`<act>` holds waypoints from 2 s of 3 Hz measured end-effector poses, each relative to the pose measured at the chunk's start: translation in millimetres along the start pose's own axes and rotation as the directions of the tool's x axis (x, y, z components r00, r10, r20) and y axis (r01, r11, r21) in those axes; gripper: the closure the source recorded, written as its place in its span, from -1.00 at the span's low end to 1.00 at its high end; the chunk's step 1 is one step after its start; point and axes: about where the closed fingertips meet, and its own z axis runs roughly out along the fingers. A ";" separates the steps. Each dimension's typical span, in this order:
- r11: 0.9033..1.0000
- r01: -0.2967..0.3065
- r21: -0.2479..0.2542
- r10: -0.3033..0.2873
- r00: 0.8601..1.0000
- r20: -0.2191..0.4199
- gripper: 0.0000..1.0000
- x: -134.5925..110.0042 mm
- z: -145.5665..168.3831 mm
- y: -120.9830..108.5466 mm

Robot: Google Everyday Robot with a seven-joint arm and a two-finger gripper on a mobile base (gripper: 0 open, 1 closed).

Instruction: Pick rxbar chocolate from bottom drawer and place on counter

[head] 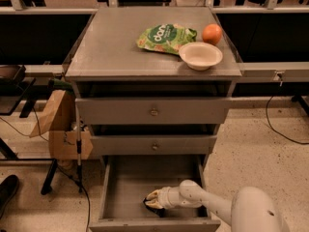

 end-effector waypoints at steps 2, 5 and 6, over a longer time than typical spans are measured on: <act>0.996 -0.027 0.081 0.025 0.999 0.026 1.00 -64.4 -74.9 -20.0; 1.000 0.004 0.019 -0.003 0.997 -0.083 1.00 -223.5 -236.5 -102.4; 0.998 0.016 0.063 -0.004 0.981 -0.191 1.00 -289.8 -303.5 -136.4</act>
Offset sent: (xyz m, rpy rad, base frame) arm 0.0266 -0.0333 0.1570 0.0353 -0.0552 -0.1170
